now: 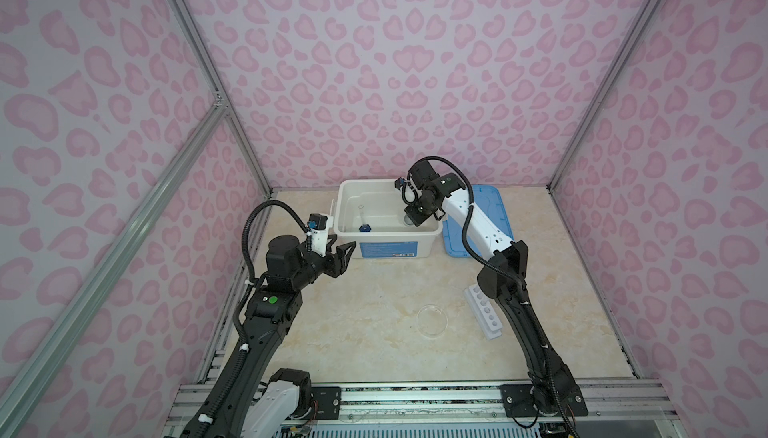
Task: Organize the chemistry lab equipment
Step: 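Lower the crucible into the white tub with the right gripper, then open the right gripper and move it over the clear glass petri dish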
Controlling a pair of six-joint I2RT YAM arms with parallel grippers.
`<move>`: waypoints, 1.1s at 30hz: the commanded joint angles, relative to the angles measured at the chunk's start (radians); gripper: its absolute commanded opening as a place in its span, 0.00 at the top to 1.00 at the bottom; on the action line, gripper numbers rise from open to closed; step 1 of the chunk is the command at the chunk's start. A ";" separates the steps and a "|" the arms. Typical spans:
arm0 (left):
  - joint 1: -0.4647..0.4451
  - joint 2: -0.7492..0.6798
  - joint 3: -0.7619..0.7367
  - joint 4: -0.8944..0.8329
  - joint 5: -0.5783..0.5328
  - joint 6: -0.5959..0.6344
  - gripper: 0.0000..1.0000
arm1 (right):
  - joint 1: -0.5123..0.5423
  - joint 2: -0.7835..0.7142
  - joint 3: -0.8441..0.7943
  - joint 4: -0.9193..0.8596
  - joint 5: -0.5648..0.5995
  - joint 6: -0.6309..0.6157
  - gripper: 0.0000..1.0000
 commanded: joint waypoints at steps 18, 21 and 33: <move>0.009 0.024 0.014 0.005 -0.005 0.014 0.37 | 0.017 0.092 -0.001 -0.007 0.025 -0.072 0.96; 0.010 0.028 0.014 0.006 -0.003 0.015 0.37 | 0.019 0.101 -0.005 -0.007 0.030 -0.075 0.97; 0.015 0.035 0.014 0.004 -0.004 0.016 0.37 | 0.023 0.128 -0.004 0.003 0.047 -0.083 0.96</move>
